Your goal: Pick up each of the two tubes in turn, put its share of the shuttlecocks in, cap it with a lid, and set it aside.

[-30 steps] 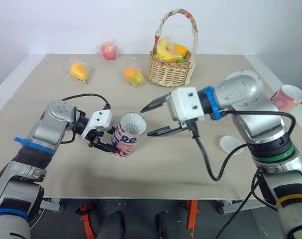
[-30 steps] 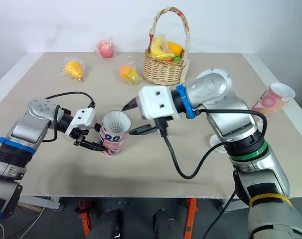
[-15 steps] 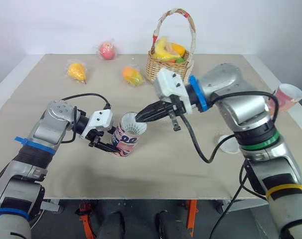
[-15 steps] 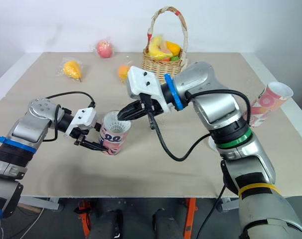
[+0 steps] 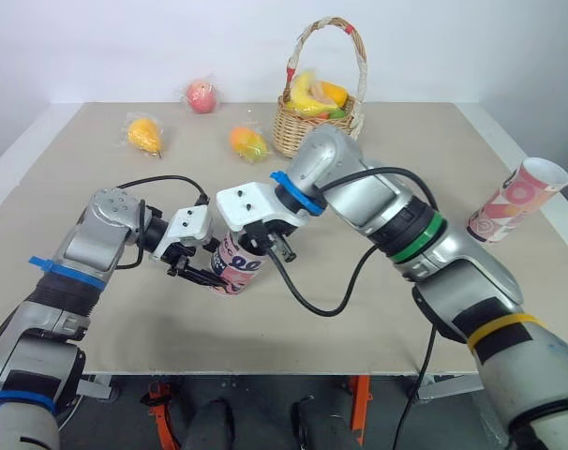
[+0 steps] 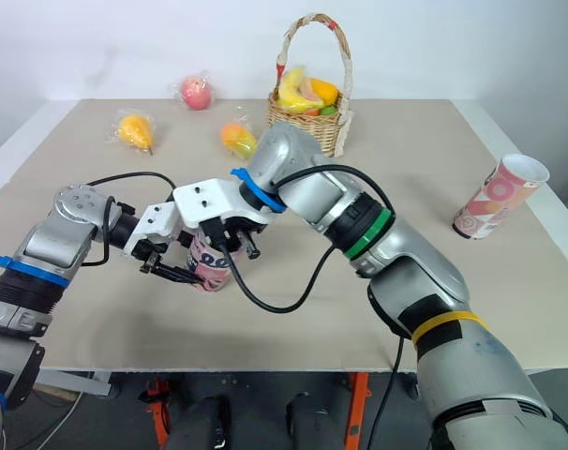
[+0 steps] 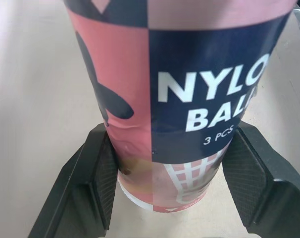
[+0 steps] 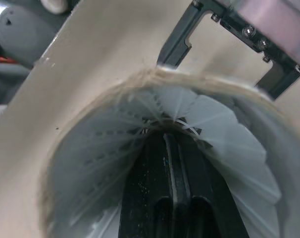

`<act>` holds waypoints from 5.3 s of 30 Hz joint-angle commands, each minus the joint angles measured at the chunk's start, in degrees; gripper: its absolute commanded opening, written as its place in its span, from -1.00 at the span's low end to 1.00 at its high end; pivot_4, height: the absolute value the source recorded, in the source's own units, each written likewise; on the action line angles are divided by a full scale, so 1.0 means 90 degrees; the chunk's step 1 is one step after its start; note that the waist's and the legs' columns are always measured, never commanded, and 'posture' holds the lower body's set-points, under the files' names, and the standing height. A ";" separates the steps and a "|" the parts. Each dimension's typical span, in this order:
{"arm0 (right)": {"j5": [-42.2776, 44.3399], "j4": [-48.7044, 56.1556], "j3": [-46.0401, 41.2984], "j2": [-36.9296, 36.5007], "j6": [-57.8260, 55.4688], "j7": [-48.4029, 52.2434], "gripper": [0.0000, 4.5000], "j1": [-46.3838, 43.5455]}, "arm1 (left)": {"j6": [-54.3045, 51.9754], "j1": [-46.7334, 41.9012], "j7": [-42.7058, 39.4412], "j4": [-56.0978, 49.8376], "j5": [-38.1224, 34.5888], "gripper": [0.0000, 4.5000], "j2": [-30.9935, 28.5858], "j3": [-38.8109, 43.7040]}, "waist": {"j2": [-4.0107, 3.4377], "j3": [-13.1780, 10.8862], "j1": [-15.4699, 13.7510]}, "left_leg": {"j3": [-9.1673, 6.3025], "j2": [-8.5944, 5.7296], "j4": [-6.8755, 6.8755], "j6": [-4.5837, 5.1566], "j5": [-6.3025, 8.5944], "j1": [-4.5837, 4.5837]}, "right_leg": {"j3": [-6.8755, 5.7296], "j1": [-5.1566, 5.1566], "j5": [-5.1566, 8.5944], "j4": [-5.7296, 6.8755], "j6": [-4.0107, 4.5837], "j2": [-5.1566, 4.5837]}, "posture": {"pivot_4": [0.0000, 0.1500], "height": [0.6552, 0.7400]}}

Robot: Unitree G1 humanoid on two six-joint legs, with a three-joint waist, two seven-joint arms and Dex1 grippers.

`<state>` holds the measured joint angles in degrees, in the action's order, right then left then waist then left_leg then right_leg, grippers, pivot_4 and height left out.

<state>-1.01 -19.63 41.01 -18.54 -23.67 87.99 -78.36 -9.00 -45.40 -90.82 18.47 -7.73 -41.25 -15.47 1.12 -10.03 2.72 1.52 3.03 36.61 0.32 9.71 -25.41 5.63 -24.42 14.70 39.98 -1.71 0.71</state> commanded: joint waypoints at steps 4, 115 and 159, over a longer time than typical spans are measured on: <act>-0.0136 -0.0448 -0.0104 0.0658 0.0036 0.0142 -0.99 -0.0118 | -0.0065 0.0019 0.0078 -0.0192 -0.0066 0.25 -0.0063 0.0121 | 0.0004 0.0003 0.0004 | -0.0004 0.0008 -0.0002 0.0000 0.0000 0.0020 | -0.0012 0.0007 0.0008 0.0012 0.0012 0.0006 | 1.00 0.98; 0.1423 0.1469 -0.0547 -0.3216 0.1166 0.0501 -0.99 -0.0417 | 0.1016 0.0407 0.1430 0.1358 -0.0156 0.25 0.2629 -0.0270 | 0.0032 -0.0013 0.0025 | 0.0015 -0.0029 -0.0021 -0.0031 0.0016 0.0116 | 0.0049 0.0098 0.0073 -0.0011 -0.0036 -0.0020 | 1.00 0.98; 0.0976 0.1771 -0.0407 -0.3192 0.1723 0.0501 -0.99 -0.0317 | 0.1067 0.0348 0.1453 0.1540 -0.0173 0.25 0.2542 -0.0154 | 0.0032 -0.0014 0.0008 | 0.0011 -0.0024 -0.0021 -0.0030 0.0017 0.0088 | 0.0041 0.0072 0.0072 -0.0010 -0.0028 -0.0016 | 1.00 0.98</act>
<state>6.81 -5.37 37.67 -45.97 -8.83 90.25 -80.89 1.32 -42.33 -78.72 30.00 -11.47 -17.00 -17.01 1.40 -10.15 2.79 1.63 2.81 36.42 0.05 9.86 -24.65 6.00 -23.82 15.34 39.89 -1.97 0.56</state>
